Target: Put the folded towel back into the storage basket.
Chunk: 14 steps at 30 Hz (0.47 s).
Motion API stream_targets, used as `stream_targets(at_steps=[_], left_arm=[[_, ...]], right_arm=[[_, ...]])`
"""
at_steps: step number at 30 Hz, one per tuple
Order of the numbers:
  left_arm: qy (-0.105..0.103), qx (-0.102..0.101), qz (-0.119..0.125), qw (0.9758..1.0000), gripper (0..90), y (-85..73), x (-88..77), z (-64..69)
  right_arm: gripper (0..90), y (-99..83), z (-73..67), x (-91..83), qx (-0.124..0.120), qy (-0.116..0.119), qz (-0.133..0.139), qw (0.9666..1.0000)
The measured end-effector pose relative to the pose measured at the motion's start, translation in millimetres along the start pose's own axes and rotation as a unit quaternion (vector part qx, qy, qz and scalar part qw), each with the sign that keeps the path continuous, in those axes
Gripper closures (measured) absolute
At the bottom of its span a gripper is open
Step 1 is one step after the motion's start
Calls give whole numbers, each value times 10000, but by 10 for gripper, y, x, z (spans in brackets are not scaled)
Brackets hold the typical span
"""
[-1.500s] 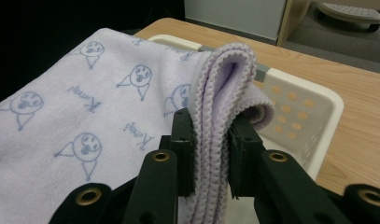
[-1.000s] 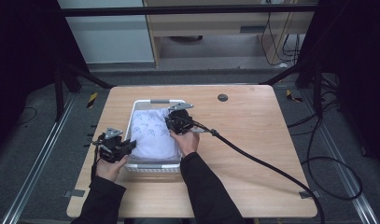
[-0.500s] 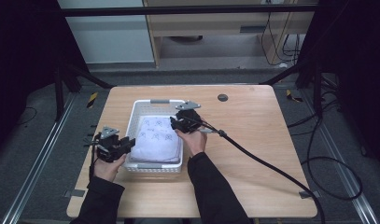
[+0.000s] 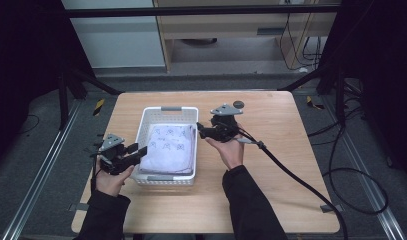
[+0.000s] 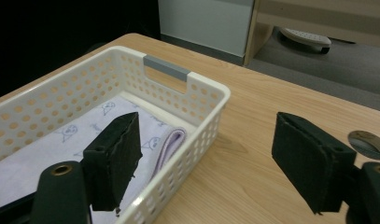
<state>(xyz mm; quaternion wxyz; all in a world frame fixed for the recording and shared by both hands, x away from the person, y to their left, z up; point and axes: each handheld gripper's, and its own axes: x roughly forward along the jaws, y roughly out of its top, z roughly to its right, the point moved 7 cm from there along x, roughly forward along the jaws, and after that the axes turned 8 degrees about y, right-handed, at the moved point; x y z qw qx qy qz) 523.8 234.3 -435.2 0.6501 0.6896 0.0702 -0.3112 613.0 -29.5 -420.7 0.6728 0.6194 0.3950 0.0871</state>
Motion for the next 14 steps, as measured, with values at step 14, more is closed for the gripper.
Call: stream_targets(at_steps=[14], left_arm=[[34, 33, 83, 10000, 350, -32, -82, -100]], right_arm=[[169, -377, 479, -846, 227, -66, 98, 9997]])
